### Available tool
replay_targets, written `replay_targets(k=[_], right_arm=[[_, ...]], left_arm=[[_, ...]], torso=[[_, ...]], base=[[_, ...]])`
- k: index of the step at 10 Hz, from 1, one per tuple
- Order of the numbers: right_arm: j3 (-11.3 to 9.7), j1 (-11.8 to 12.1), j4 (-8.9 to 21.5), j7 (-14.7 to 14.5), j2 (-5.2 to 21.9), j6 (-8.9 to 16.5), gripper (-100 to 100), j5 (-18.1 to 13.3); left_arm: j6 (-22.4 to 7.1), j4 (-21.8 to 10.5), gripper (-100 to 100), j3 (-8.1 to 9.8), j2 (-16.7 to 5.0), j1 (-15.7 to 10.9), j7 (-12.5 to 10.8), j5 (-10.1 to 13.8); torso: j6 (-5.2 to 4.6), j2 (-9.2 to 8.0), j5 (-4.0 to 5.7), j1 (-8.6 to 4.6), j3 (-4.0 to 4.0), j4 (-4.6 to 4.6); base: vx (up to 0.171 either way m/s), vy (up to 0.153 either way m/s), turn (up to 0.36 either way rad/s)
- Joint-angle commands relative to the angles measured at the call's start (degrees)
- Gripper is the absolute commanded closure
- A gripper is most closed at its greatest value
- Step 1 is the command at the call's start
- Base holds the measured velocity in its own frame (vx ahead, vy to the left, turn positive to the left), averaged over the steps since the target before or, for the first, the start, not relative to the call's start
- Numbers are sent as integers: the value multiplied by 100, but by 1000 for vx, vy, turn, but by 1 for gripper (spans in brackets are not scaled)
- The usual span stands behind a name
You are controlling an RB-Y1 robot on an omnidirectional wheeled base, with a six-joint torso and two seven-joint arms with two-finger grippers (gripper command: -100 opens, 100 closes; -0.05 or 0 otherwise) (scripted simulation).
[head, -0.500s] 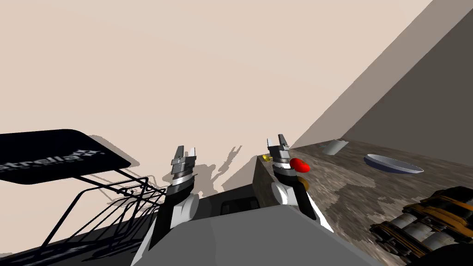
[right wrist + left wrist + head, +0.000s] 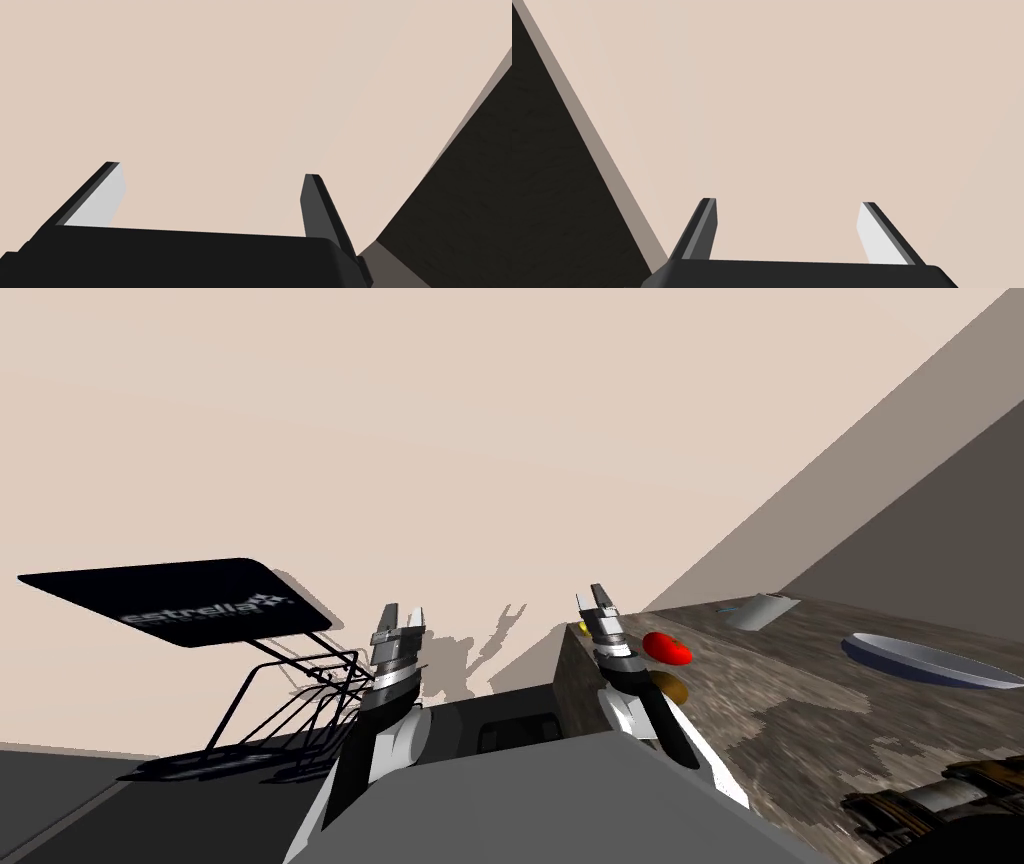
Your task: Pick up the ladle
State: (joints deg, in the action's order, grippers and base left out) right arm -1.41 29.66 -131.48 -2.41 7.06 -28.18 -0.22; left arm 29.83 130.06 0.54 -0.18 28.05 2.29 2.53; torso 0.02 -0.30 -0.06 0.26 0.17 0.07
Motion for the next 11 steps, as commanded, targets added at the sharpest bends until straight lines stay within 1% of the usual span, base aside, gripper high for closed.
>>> replay_targets(k=[1,2,3,4,5,6,7,8,9,10,11], right_arm=[[61,56,77,-233,286,47,-100,-163],[106,94,143,-385,476,77,-100,-276],[106,94,143,-385,550,77,-100,-276],[150,136,217,-548,781,113,-100,-399],[190,183,298,-721,944,154,-100,-532],[190,183,298,-721,1057,154,-100,-532],[225,235,386,-903,1263,198,-100,-674],[225,235,386,-903,1333,198,-100,-674],[253,293,479,-1093,1543,246,-100,-825],[253,293,479,-1093,1623,246,-100,-825],[274,355,578,-1290,1842,299,-100,-984]], left_arm=[[0,0,0,0,0,0,0,0],[0,0,0,0,0,0,0,0],[0,0,0,0,0,0,0,0],[0,0,0,1,0,1,0,0],[0,0,0,0,0,1,0,0],[0,0,0,0,0,0,0,0],[0,0,0,1,-1,1,0,0],[0,0,0,1,-1,1,0,0],[0,0,0,1,-1,1,0,0],[0,0,0,1,-1,1,0,0],[0,0,0,1,-1,1,0,0]], torso=[[0,0,0,0,0,0],[0,4,1,-4,-2,-1],[0,2,1,-2,-2,-1],[-2,8,2,-8,-4,-1],[0,12,2,-10,-7,-2],[0,10,2,-10,-6,-2],[-3,12,3,-16,-6,-2],[-1,12,4,-16,-7,-3],[-3,13,4,-20,-7,-2],[-1,13,5,-21,-7,-3],[-3,15,5,-21,-8,-3]], base=[[-58,64,156],[-65,73,163],[-44,52,52],[-34,50,122],[-48,54,216],[-39,38,52],[-40,41,102],[-34,29,68],[-35,29,128],[-28,28,69],[-42,42,134]])
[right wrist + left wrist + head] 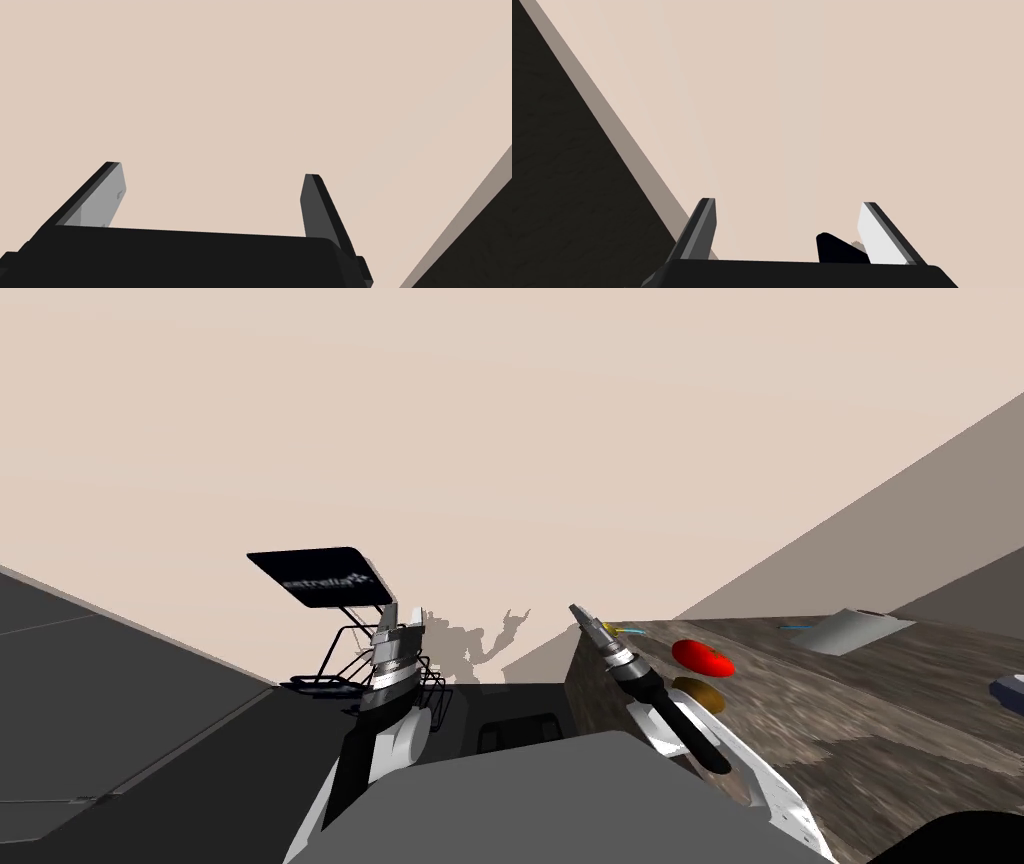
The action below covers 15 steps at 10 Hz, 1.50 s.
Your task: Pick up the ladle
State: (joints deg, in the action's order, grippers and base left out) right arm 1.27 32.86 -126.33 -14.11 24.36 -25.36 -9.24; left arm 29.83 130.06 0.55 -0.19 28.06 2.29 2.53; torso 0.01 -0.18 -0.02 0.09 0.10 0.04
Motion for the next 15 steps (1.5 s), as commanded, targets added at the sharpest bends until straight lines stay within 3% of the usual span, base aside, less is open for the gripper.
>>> replay_targets(k=[1,6,7,8,9,10,11,12,13,14,15], right_arm=[[6,36,63,-120,192,17,-100,-83],[21,244,384,-738,1013,199,-100,-601],[21,244,384,-738,1138,199,-100,-601],[10,317,499,-949,1324,269,-100,-784],[10,317,499,-949,1465,269,-100,-784],[-8,390,617,-1161,1643,343,-100,-972],[-8,390,617,-1161,1798,343,-100,-972],[-35,464,738,-1372,1976,423,-100,-1163],[-35,464,738,-1372,2136,423,-100,-1163],[-70,537,863,-1581,2302,507,-100,-1355],[-70,537,863,-1581,2477,507,-100,-1355]], left_arm=[[0,0,0,0,0,0,0,0],[0,0,0,1,0,1,0,0],[0,0,0,0,0,0,0,0],[0,0,0,1,0,1,0,0],[0,0,0,0,0,0,0,0],[0,0,0,1,0,1,0,0],[0,0,0,0,0,1,0,0],[0,0,0,1,0,1,0,0],[0,0,0,1,0,1,0,0],[0,0,0,1,0,1,0,0],[0,0,0,1,0,1,0,0]], torso=[[0,0,0,0,0,0],[-3,6,1,-5,-3,-1],[0,5,1,-4,-3,-1],[-3,5,1,-6,-2,-1],[-1,4,1,-4,-2,-1],[-2,7,1,-7,-3,-1],[-2,6,2,-7,-3,-1],[-3,8,1,-9,-4,-1],[-1,8,2,-8,-4,-1],[-4,10,2,-9,-5,-1],[-2,10,2,-8,-6,-2]], base=[[-34,34,69],[-26,30,106],[-25,26,75],[-28,33,111],[-21,24,81],[-23,24,121],[-18,19,64],[-16,23,134],[-12,18,64],[-13,26,103],[-10,18,55]])
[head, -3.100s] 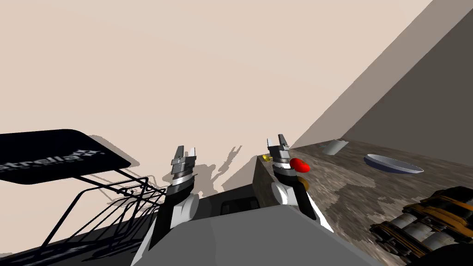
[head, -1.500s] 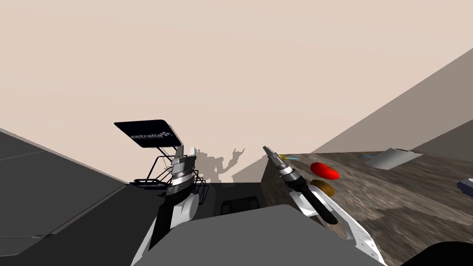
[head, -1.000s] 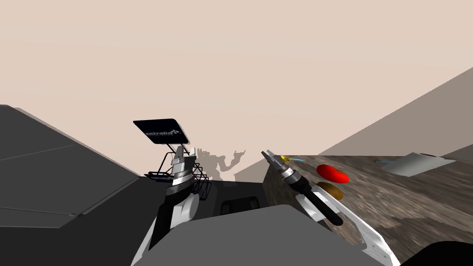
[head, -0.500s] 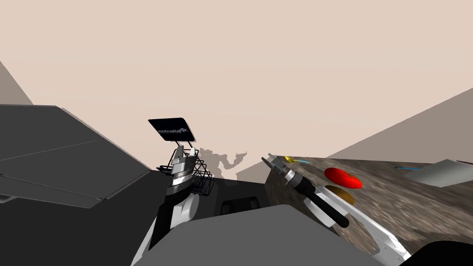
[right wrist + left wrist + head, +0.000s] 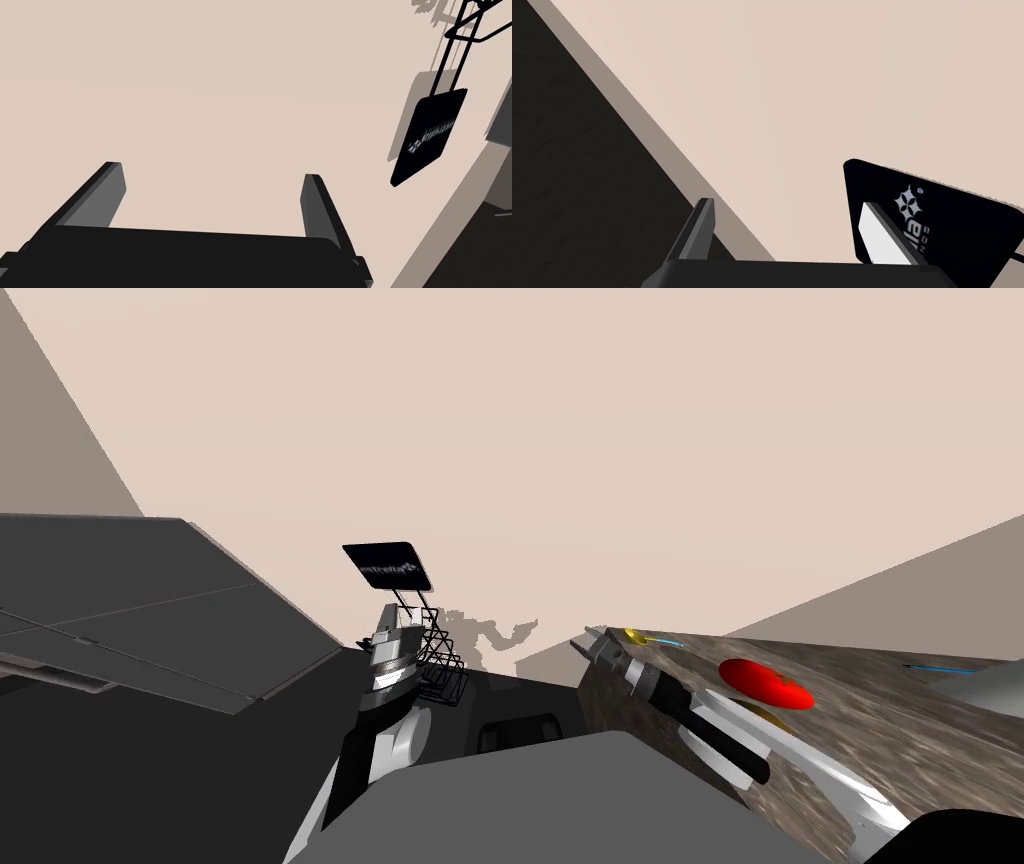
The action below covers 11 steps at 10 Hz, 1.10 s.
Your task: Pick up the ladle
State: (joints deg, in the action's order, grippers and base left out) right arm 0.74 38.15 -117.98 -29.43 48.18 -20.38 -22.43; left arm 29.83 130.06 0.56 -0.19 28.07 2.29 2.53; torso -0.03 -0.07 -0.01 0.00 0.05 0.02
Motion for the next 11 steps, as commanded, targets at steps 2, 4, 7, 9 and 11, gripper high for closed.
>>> replay_targets(k=[2,4,7,9,11], right_arm=[[-59,79,155,-255,438,99,-100,-230],[-107,147,285,-459,782,194,-100,-425],[-212,270,546,-852,1310,396,-100,-814],[-267,323,678,-1040,1668,503,-100,-1005],[-324,370,811,-1222,1996,614,-100,-1194]], left_arm=[[0,0,0,0,0,0,0,0],[0,0,0,0,0,0,0,0],[0,0,0,0,0,0,0,0],[0,0,0,0,0,0,0,0],[0,0,0,0,0,0,0,0]], torso=[[2,0,1,-1,0,0],[1,1,1,-3,-1,0],[-1,3,1,-5,-2,-1],[-1,5,2,-6,-3,-1],[-1,6,2,-7,-3,-1]], base=[[-10,14,87],[-7,11,79],[-3,8,88],[1,3,58],[4,0,73]])
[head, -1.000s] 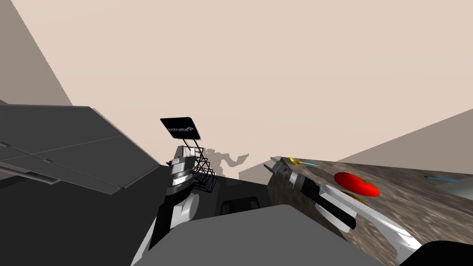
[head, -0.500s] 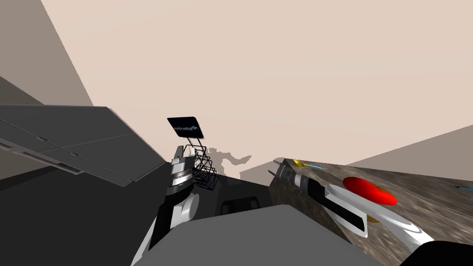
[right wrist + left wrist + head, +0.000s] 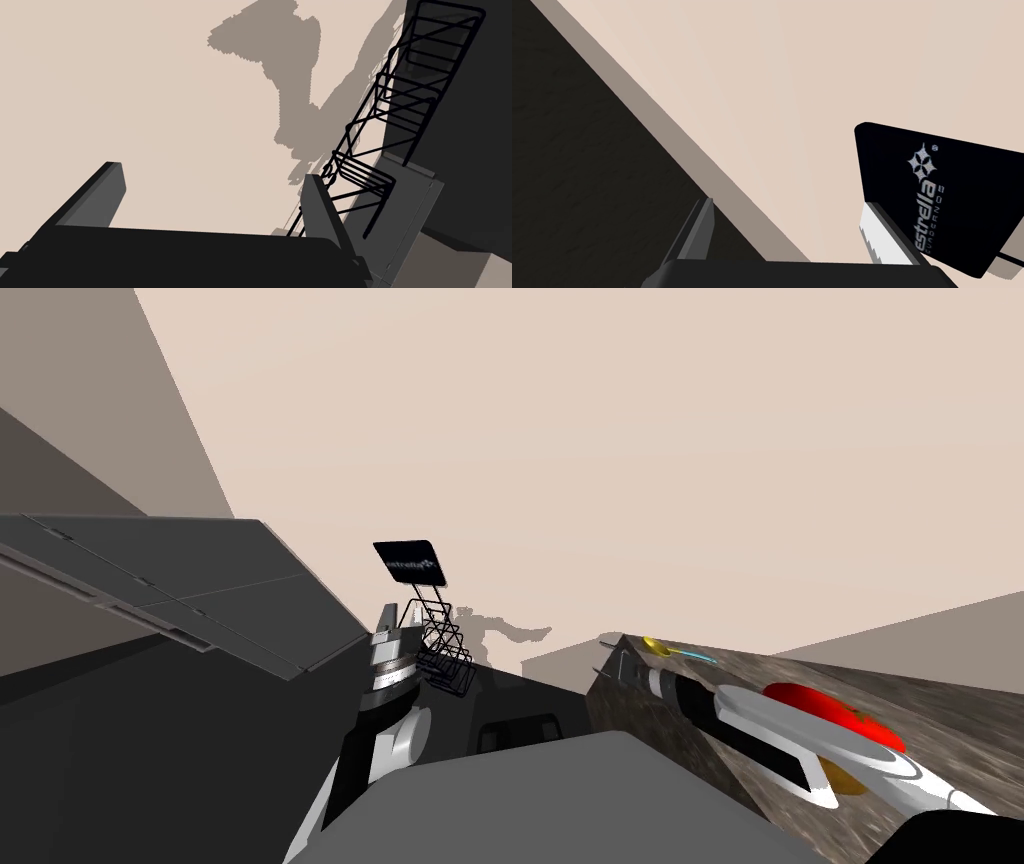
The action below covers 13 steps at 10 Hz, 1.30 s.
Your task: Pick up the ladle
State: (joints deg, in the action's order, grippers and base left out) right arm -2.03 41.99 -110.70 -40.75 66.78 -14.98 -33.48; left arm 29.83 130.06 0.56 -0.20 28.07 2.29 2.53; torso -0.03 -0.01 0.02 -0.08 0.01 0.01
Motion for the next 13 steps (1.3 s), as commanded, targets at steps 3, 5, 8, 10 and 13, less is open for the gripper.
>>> replay_targets(k=[3,5,8,10,13], right_arm=[[-106,28,215,-264,608,185,-100,-274],[-168,68,347,-431,928,299,-100,-454],[-303,141,606,-739,1445,525,-100,-797],[-376,176,732,-880,1716,635,-100,-959],[-452,210,854,-1011,2112,742,-100,-1113]], left_arm=[[0,0,0,0,0,0,0,0],[0,0,0,0,0,0,0,0],[0,0,0,0,0,0,0,0],[0,0,0,1,0,0,0,0],[0,0,0,1,0,0,0,0]], torso=[[1,2,1,-2,-1,0],[-1,2,1,-3,-1,0],[-1,1,2,-5,-1,0],[-2,1,3,-8,0,0],[-1,4,3,-10,-2,-1]], base=[[6,-6,49],[7,-11,48],[6,-19,44],[5,-28,32],[9,-30,23]])
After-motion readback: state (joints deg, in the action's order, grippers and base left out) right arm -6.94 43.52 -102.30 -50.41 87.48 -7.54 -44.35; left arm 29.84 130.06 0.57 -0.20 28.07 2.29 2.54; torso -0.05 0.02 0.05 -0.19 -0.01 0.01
